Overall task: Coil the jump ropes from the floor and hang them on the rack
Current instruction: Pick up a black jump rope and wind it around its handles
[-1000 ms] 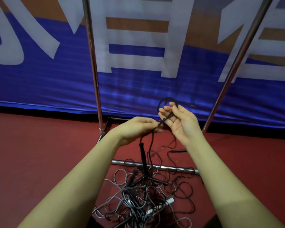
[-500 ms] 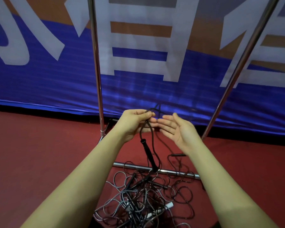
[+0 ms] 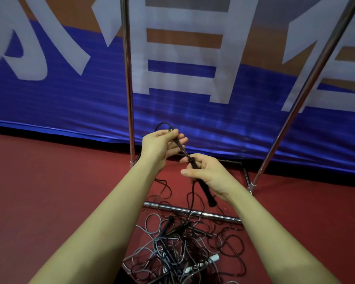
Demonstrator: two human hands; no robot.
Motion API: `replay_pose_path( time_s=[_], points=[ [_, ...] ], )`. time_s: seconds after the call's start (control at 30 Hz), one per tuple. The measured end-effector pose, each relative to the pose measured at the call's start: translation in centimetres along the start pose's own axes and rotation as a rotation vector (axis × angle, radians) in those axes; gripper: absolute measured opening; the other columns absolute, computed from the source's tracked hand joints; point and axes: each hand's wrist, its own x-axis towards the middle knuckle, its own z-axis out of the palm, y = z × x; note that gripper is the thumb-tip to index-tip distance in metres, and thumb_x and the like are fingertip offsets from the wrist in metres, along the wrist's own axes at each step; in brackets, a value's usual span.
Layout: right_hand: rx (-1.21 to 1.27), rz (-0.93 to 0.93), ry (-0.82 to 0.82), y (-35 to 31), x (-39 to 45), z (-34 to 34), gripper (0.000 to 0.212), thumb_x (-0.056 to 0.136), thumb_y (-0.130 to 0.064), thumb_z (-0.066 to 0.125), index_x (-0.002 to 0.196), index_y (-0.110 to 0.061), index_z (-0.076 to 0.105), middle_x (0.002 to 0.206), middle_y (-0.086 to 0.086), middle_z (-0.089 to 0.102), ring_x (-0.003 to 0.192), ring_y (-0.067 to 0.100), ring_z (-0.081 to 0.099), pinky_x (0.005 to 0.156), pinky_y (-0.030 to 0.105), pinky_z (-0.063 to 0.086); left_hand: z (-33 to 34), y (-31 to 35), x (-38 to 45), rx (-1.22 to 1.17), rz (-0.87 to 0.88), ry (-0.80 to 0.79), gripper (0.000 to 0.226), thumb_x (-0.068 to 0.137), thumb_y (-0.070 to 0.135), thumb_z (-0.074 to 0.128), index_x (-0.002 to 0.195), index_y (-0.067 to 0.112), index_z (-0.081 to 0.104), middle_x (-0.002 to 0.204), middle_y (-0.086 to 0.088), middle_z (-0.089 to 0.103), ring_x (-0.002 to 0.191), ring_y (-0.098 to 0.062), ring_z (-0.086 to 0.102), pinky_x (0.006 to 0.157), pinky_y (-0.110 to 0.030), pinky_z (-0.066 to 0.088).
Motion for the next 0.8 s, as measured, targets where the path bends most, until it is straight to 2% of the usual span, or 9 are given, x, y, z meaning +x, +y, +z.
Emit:
replay_pose_path(
  time_s=[0.1,0.13,0.23,0.33,0.47,0.57,0.63,0.8],
  points=[
    [0.023,-0.056,0.063,-0.3,0.1,0.0,0.01,0.093,-0.002,0.054,0.095,-0.007,0.062,0.059,-0.003,0.046,0.048,0.008,0.042,0.053,0.021,0.041,-0.2,0.2,0.1,0.023,-0.021,-0.022,0.009,0.092,0.006,0.059,0.084,0.001,0.057,0.069,-0.011,0.069,0.064,-0.019,0.071,0.066,-0.032,0.059],
    [0.078,-0.061,0.075,-0.4,0.1,-0.1,0.013,0.096,-0.003,0.048,0.095,-0.005,0.061,0.058,-0.001,0.045,0.046,0.007,0.04,0.052,0.022,0.04,-0.3,0.3,0.0,0.058,-0.022,-0.046,0.014,0.093,0.009,0.058,0.081,0.002,0.058,0.069,-0.01,0.069,0.063,-0.017,0.071,0.065,-0.03,0.059],
    [0.326,-0.04,0.087,-1.1,-0.1,-0.4,0.018,0.097,-0.003,0.041,0.089,0.0,0.057,0.053,0.0,0.045,0.043,0.008,0.038,0.049,0.022,0.041,-0.3,0.4,-0.3,0.211,-0.048,-0.135,0.027,0.096,0.027,0.055,0.085,0.003,0.061,0.079,-0.012,0.071,0.068,-0.019,0.071,0.065,-0.029,0.058],
    [0.558,-0.038,0.139,-1.9,-0.1,-0.9,0.018,0.097,-0.005,0.04,0.087,-0.001,0.055,0.053,0.0,0.049,0.043,0.009,0.043,0.05,0.023,0.046,-0.1,0.2,-0.4,0.319,-0.181,-0.233,0.04,0.099,0.041,0.042,0.096,0.005,0.061,0.085,-0.013,0.071,0.071,-0.021,0.071,0.071,-0.034,0.057],
    [0.875,-0.031,0.25,-2.5,-0.2,-1.9,0.022,0.099,-0.007,0.038,0.087,-0.003,0.057,0.064,0.006,0.066,0.058,0.016,0.067,0.059,0.03,0.058,0.5,-0.6,-1.3,0.455,-0.298,-0.349,0.03,0.102,0.027,0.039,0.093,0.01,0.062,0.068,0.0,0.071,0.059,-0.008,0.066,0.071,-0.025,0.049],
    [1.014,-0.074,0.277,-2.7,-0.2,-2.6,0.022,0.1,-0.007,0.037,0.09,-0.003,0.056,0.077,0.013,0.072,0.076,0.023,0.072,0.073,0.042,0.06,0.5,-1.2,-1.8,0.603,-0.336,-0.503,0.025,0.097,0.013,0.039,0.105,0.012,0.063,0.089,-0.001,0.072,0.08,-0.005,0.067,0.077,-0.021,0.044],
    [1.036,-0.101,0.311,-2.8,-0.2,-3.2,0.022,0.101,-0.008,0.036,0.091,-0.004,0.055,0.081,0.013,0.073,0.082,0.024,0.072,0.079,0.045,0.057,0.3,-1.4,-2.0,0.635,-0.357,-0.615,0.028,0.096,0.006,0.038,0.112,0.012,0.061,0.097,-0.001,0.071,0.089,-0.007,0.066,0.083,-0.021,0.043],
    [1.013,-0.101,0.341,-2.1,0.0,-4.1,0.021,0.101,-0.01,0.037,0.095,-0.005,0.056,0.086,0.011,0.074,0.087,0.022,0.072,0.084,0.038,0.056,-0.3,-1.1,-2.0,0.651,-0.246,-0.684,0.014,0.095,0.011,0.052,0.089,0.015,0.064,0.086,0.001,0.073,0.083,-0.009,0.069,0.078,-0.022,0.05]
  ],
)
